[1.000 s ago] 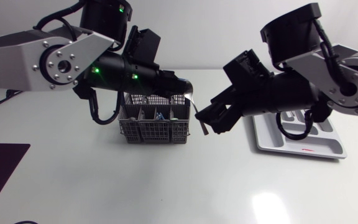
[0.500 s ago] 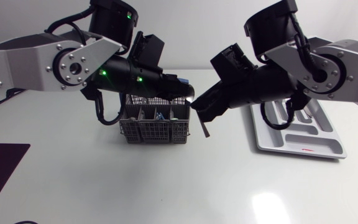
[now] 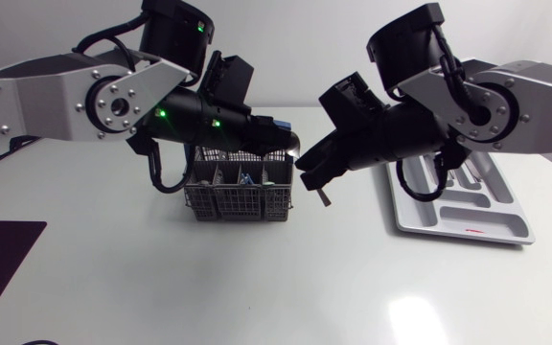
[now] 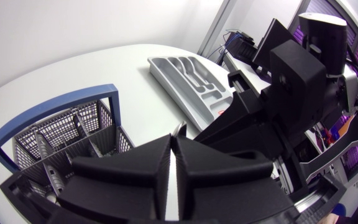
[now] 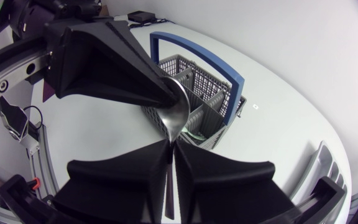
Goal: Unload the cutlery basket into the drawer organizer.
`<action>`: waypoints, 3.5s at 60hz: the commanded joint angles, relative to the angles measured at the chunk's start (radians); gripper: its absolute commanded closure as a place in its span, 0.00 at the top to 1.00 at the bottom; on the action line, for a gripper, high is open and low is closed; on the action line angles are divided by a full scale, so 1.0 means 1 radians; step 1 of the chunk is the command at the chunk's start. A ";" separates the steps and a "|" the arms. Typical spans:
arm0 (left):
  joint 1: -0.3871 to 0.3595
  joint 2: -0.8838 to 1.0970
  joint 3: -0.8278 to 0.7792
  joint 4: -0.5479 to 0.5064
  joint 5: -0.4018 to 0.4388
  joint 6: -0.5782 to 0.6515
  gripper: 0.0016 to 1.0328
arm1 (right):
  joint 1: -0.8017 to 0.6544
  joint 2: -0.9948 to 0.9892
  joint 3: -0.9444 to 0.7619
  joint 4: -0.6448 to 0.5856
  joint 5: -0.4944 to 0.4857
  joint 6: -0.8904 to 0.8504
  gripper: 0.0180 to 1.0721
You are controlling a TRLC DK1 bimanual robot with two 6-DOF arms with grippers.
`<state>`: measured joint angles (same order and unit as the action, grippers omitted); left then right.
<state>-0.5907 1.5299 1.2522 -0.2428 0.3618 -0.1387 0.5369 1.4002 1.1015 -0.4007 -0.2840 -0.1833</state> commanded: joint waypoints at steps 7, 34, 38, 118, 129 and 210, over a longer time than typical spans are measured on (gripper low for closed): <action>0.003 0.004 0.033 0.007 0.016 -0.024 0.19 | 0.029 -0.017 -0.029 -0.040 0.005 -0.024 0.05; 0.115 -0.027 0.105 0.065 0.005 0.044 0.72 | -0.086 -0.083 -0.127 -0.081 -0.104 -0.128 0.05; 0.141 -0.020 0.121 0.054 0.005 0.099 0.72 | -0.158 -0.087 -0.137 -0.110 -0.149 -0.189 0.06; 0.005 0.141 -0.023 -0.113 -0.254 1.088 0.72 | -1.092 0.507 0.103 -0.279 -0.037 -1.444 0.06; 0.005 0.161 -0.050 -0.062 -0.279 1.122 0.72 | -1.089 0.502 0.037 -0.150 -0.021 -1.423 0.41; -0.038 0.242 0.042 0.013 -0.393 1.143 0.41 | -1.045 0.195 -0.223 -0.121 -0.153 -1.363 0.88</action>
<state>-0.6243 1.7573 1.2617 -0.2302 -0.0170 0.9737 -0.5121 1.5860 0.9123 -0.5243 -0.4263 -1.5410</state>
